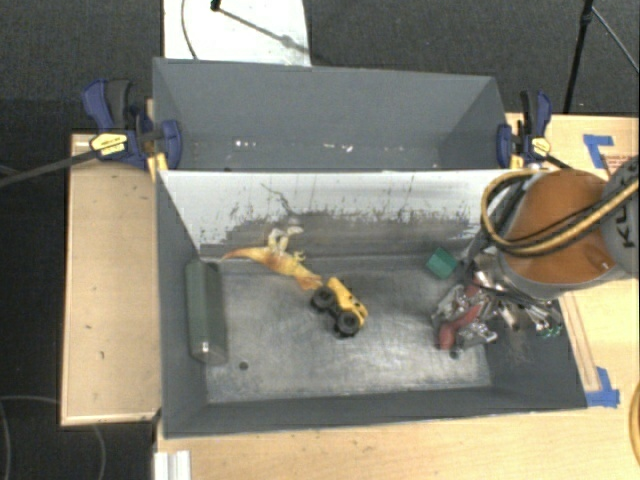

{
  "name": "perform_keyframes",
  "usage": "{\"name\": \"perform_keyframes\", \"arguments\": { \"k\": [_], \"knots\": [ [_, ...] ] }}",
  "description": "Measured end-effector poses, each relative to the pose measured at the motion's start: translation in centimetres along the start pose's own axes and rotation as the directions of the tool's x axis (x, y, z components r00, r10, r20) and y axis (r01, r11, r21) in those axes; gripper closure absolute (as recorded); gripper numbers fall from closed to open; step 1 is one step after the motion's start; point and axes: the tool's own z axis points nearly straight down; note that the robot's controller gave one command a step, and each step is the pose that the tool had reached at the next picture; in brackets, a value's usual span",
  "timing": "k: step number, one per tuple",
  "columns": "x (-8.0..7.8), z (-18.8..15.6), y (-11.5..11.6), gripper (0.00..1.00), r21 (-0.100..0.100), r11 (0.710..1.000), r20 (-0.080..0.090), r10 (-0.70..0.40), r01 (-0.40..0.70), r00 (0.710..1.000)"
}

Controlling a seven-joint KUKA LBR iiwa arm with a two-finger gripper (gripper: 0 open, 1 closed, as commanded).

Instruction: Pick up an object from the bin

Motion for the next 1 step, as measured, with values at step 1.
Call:
{"name": "perform_keyframes", "arguments": {
  "k": [1],
  "knots": [
    [0.00, 0.00, 0.00, 1.00, 0.000, 1.000, 0.000, -0.001, 0.001, 1.000]
  ]
}}
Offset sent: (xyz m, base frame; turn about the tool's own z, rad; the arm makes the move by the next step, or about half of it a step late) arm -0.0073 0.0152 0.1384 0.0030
